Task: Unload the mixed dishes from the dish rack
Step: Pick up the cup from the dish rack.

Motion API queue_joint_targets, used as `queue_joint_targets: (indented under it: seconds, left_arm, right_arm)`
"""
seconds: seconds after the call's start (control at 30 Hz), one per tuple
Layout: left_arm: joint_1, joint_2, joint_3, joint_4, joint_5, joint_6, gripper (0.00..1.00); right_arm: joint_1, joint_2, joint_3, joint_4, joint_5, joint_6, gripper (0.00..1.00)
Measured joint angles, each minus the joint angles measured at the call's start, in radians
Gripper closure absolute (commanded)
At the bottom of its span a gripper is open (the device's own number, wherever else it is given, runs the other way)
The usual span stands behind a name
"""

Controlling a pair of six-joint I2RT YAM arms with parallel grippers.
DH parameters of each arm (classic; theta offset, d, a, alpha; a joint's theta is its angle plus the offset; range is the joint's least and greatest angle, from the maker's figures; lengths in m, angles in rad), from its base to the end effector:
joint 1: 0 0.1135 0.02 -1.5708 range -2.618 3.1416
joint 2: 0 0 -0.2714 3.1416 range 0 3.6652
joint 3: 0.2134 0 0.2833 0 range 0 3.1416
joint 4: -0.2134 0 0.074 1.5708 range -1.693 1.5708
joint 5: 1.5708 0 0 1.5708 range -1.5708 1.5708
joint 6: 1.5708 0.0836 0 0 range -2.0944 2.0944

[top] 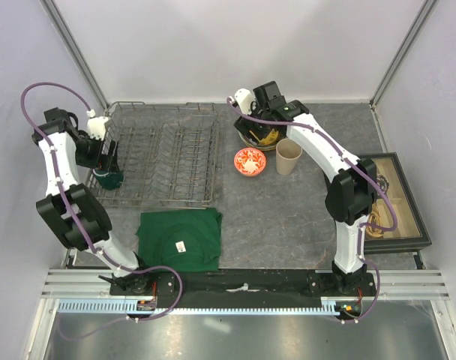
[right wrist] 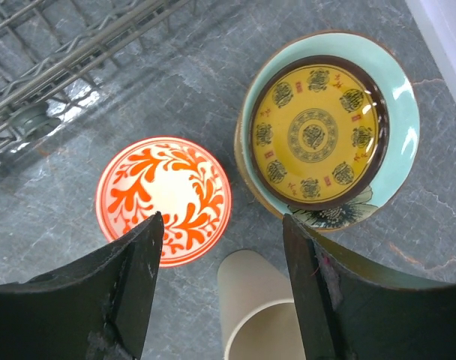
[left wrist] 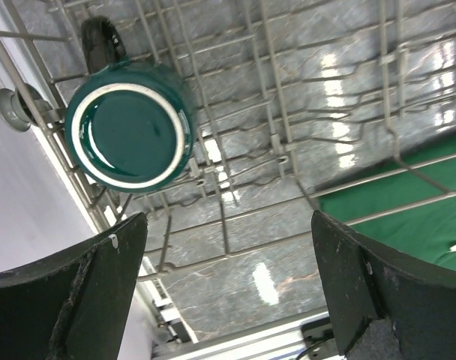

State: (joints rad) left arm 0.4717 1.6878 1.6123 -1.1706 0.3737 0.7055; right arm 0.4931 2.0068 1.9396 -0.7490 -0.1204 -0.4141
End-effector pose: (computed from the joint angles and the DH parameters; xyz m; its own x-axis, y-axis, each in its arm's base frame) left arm 0.3530 0.1458 0.2781 -0.8497 0.2442 -0.4672 0.3044 0.9509 -0.0565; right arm 0.4554 0.2561 0.2864 -0.3693 -0.6519 -0.6623 -0.7548 0.6262 -0.1955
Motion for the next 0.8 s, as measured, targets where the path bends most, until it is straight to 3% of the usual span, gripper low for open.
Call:
queue_joint_targets:
  seconds: [0.8]
  left_arm:
    - [0.055,0.219,0.103,0.021,-0.042,0.08,0.02]
  right_arm:
    - [0.056,-0.018,-0.053,-0.094,0.066,-0.002,0.22]
